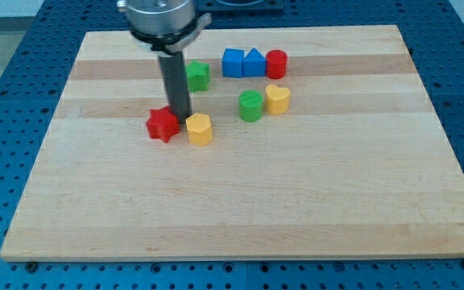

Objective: Move the red star towards bottom left

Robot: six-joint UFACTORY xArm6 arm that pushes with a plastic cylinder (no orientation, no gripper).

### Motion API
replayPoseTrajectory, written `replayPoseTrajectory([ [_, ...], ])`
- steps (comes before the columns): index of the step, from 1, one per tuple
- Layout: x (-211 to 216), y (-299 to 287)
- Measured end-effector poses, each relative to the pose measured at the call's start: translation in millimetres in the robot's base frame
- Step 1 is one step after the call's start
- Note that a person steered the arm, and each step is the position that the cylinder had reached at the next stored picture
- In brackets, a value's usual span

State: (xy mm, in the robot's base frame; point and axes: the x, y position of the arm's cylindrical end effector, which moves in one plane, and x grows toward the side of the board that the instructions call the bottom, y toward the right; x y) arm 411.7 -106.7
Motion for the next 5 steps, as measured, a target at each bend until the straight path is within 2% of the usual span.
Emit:
replayPoseTrajectory([
  [1,7,-21],
  [3,68,-50],
  [4,75,-74],
  [5,62,-76],
])
